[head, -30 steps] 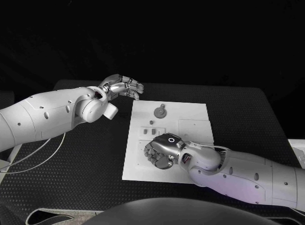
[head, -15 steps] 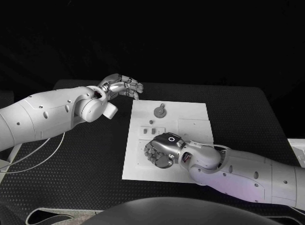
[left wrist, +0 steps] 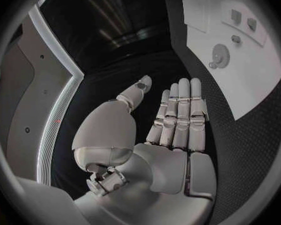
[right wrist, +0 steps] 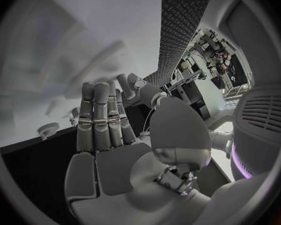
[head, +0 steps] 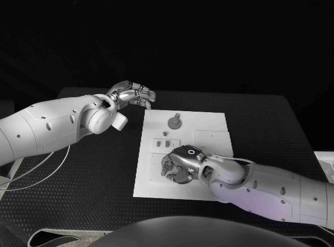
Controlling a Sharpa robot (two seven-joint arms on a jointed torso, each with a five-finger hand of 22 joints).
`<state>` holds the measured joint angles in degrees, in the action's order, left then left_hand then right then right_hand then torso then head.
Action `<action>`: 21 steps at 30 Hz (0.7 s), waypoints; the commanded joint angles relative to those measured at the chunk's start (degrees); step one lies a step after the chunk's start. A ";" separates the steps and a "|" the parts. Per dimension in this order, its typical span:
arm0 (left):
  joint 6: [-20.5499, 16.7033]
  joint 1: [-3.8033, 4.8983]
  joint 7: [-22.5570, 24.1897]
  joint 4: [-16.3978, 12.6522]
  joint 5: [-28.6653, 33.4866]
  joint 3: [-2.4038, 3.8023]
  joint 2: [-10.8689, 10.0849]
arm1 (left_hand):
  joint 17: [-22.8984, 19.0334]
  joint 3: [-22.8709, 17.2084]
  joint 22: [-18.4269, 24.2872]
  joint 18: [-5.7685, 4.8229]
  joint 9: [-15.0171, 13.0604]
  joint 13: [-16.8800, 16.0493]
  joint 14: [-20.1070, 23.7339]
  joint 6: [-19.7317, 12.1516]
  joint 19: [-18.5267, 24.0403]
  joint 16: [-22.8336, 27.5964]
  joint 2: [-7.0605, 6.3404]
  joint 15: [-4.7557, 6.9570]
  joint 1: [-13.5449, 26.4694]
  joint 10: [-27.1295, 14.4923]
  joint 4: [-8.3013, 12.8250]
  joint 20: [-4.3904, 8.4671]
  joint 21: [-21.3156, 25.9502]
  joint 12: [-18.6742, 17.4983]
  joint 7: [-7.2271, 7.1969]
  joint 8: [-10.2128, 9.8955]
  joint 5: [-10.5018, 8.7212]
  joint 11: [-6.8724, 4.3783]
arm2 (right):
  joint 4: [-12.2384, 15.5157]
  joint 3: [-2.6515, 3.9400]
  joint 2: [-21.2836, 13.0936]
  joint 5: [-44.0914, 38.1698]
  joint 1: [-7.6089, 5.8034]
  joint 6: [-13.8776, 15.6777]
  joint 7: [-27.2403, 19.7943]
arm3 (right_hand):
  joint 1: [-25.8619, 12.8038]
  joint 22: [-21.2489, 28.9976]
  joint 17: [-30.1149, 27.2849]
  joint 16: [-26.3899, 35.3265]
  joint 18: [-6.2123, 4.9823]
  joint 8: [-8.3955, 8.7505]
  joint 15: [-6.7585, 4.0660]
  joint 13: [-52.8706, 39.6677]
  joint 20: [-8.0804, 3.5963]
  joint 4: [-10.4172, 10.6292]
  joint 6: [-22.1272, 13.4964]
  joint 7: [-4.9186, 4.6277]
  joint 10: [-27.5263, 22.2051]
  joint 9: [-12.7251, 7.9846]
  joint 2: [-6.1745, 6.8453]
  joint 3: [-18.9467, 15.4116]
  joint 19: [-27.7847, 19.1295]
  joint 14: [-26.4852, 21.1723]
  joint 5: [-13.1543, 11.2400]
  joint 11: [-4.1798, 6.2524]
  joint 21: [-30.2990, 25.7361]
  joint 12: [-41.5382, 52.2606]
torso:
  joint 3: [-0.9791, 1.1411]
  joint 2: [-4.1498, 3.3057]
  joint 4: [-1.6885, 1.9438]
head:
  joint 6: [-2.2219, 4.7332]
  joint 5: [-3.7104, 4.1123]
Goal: Assemble the parts on the task board
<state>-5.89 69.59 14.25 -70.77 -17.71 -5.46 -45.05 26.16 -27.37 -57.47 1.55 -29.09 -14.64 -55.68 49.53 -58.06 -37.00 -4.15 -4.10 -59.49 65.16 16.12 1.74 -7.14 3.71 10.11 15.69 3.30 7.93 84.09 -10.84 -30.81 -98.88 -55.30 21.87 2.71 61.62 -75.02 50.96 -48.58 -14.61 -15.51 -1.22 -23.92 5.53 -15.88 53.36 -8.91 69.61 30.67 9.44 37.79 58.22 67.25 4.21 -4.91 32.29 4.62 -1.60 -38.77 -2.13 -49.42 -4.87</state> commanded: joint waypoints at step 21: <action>0.88 0.15 0.91 1.31 0.29 0.02 0.72 | 0.47 0.03 0.05 1.16 0.01 -0.01 -0.35 0.74 -0.32 0.56 0.55 0.12 -0.54 1.03 -0.06 -0.04 0.51 0.61 -0.30 0.77 -0.29 -0.64 | 8.79 1.02 -7.20 10.49 -4.61 4.81 -4.51 | 2.00 -1.31 0.29 -3.24 -0.39 0.20 -0.57 -0.08 -0.84 -0.28 -0.41 -0.13 0.58 -0.28 -0.35 -0.30 0.93 0.72 -0.34 0.39 2.39 0.12 | 0.11 0.21 -0.20 | 0.97 0.82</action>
<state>-5.86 69.59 14.27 -69.60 -17.71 -5.48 -44.57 26.60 -27.37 -57.47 2.16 -29.04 -14.60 -55.68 49.96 -58.06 -36.59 -3.85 -4.10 -59.79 65.78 16.12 1.73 -6.92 4.12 9.68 16.14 3.30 7.31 92.59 -9.96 -37.65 -92.62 -59.53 26.02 0.55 63.07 -75.02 51.19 -51.58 -14.22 -15.51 -1.90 -23.94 4.60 -16.04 53.37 -8.89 69.94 30.47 9.20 37.63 58.78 67.58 4.21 -4.59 34.50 4.63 -1.56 -38.64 -2.20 -48.69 -4.26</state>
